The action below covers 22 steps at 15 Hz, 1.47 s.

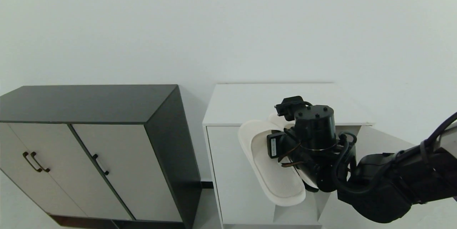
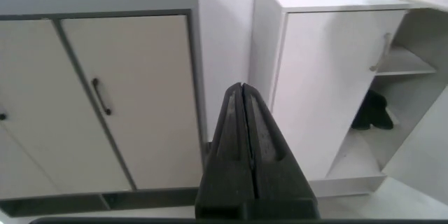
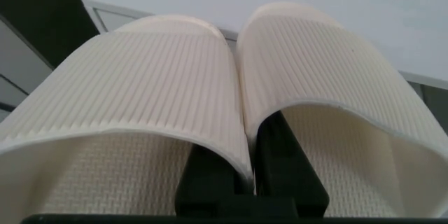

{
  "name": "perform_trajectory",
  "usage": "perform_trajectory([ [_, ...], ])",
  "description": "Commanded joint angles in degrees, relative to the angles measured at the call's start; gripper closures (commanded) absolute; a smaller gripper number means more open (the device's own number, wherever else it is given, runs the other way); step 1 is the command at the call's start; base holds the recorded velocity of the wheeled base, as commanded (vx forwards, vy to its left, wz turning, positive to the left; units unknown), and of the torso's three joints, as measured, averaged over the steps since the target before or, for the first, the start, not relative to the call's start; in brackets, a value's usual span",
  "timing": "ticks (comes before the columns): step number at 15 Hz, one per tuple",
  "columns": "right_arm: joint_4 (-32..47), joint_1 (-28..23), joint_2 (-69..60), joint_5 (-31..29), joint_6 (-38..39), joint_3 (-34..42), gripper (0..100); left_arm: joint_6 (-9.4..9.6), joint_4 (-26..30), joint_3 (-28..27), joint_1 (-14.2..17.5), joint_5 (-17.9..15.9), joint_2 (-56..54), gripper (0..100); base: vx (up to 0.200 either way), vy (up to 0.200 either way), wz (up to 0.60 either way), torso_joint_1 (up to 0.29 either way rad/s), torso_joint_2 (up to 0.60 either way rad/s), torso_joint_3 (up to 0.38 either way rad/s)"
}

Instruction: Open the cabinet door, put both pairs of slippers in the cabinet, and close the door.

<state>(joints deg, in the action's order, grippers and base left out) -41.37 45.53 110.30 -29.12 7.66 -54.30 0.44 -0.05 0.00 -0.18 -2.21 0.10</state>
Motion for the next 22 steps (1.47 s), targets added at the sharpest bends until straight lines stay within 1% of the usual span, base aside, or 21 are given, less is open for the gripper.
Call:
perform_trajectory([
  [1,0.1,0.8,-2.4,0.1,0.1,2.1,100,0.0,0.0,0.0,0.0,0.0,0.0,100,0.0,-0.2,0.0,0.007,0.0,0.002],
  [2,0.1,0.9,-3.1,0.1,0.2,3.1,100,0.09,0.0,0.0,0.0,0.0,0.0,100,0.0,-0.2,0.0,0.002,0.0,0.002],
  [4,0.0,1.3,-7.4,0.6,0.3,9.4,100,0.09,0.0,0.0,0.0,-0.1,0.0,100,0.0,-0.2,0.0,0.0,0.0,0.002],
  [6,0.0,3.3,-11.5,1.7,0.9,13.3,100,0.18,0.0,0.0,0.0,-0.1,0.0,100,0.0,-0.2,0.0,0.002,0.0,0.0],
  [8,0.0,4.5,-12.4,1.7,1.3,13.8,100,0.18,0.0,0.0,0.0,-0.1,0.0,100,0.0,-0.2,0.0,0.01,0.0,0.0],
  [10,0.0,4.5,-12.1,1.8,1.3,13.8,100,0.09,0.0,0.0,0.0,-0.1,0.0,100,0.0,-0.2,0.0,0.0,0.0,0.002],
  [22,-1.3,4.7,-11.2,2.1,1.0,14.2,100,0.09,0.0,0.0,0.0,-0.1,0.0,100,0.0,0.0,0.0,0.0,0.0,0.0],
])
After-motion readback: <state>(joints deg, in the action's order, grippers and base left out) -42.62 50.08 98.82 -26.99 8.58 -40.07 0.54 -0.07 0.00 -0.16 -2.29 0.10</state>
